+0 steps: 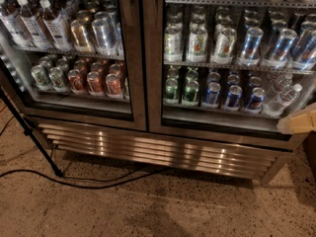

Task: Open right fridge door

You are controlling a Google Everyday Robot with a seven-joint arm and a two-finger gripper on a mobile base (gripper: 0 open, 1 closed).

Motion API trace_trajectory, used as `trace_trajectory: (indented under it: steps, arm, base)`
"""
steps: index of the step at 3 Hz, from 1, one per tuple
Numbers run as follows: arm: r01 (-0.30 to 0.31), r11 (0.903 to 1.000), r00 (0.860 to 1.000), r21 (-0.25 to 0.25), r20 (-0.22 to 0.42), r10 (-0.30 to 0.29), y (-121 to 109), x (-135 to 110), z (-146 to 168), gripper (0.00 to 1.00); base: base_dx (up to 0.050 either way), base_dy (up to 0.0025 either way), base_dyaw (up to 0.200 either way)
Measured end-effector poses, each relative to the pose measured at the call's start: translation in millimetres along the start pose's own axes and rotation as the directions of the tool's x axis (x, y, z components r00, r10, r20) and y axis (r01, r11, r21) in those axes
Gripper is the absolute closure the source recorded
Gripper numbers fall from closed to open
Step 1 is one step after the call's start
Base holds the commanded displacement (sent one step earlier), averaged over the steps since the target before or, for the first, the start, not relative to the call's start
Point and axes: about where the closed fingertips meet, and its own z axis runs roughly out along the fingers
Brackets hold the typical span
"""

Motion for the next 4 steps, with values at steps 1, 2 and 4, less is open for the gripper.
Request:
trace_trajectory:
  steps: [1,2,4]
  arm:
    - [-0.019,0.9986,1.0,-0.049,-0.017,0.018,3.4,-5.9,13.4,0.0]
    - [-0.019,0.9985,1.0,-0.051,-0.018,0.018,4.0,-6.5,14.0,0.0]
    - [0.019,0.9968,0.999,-0.077,-0.04,-0.022,13.8,-17.1,25.0,0.0]
  base:
    - [0.0,0.0,0.0]
    - [0.0,0.0,0.0]
    - [0.0,0.0,0.0]
